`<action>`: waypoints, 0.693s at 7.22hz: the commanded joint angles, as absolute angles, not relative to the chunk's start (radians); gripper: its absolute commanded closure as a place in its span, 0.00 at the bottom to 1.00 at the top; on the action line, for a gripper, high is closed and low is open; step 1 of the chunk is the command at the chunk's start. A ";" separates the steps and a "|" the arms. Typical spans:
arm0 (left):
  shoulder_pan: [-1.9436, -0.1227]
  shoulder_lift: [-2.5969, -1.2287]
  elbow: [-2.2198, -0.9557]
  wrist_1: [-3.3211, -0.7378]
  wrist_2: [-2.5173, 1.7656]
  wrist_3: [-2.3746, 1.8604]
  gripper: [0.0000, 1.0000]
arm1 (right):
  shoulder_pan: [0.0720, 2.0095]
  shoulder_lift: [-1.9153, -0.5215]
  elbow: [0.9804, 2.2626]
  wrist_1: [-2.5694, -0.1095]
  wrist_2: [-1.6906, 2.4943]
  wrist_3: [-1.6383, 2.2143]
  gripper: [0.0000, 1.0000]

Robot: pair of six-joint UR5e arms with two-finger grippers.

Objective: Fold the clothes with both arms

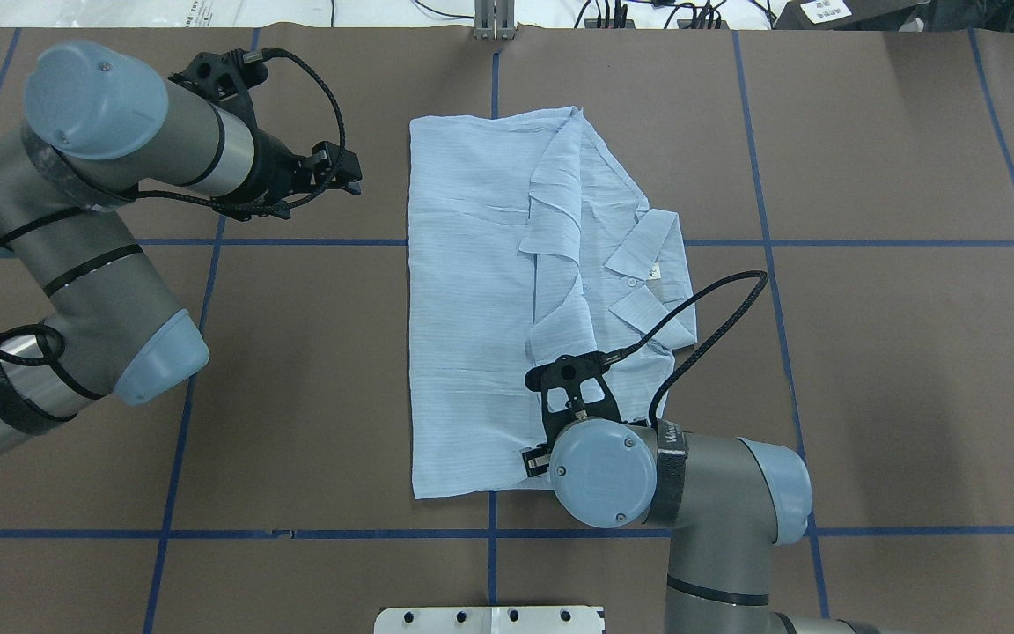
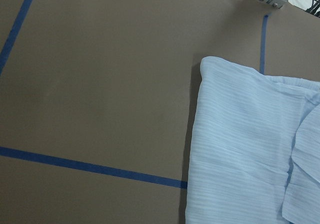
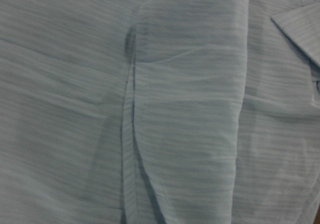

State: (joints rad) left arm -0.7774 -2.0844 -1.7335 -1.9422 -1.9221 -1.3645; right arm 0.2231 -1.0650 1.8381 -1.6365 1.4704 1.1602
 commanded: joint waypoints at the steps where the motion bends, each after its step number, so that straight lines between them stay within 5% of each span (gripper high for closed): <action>1: -0.767 -2.083 -1.724 -1.950 -1.922 -1.365 0.00 | 0.222 -1.068 1.819 -1.649 1.470 1.138 0.00; 5: -0.740 -2.089 -1.724 -1.953 -1.922 -1.403 0.00 | 0.294 -1.103 1.836 -1.651 1.482 1.042 0.00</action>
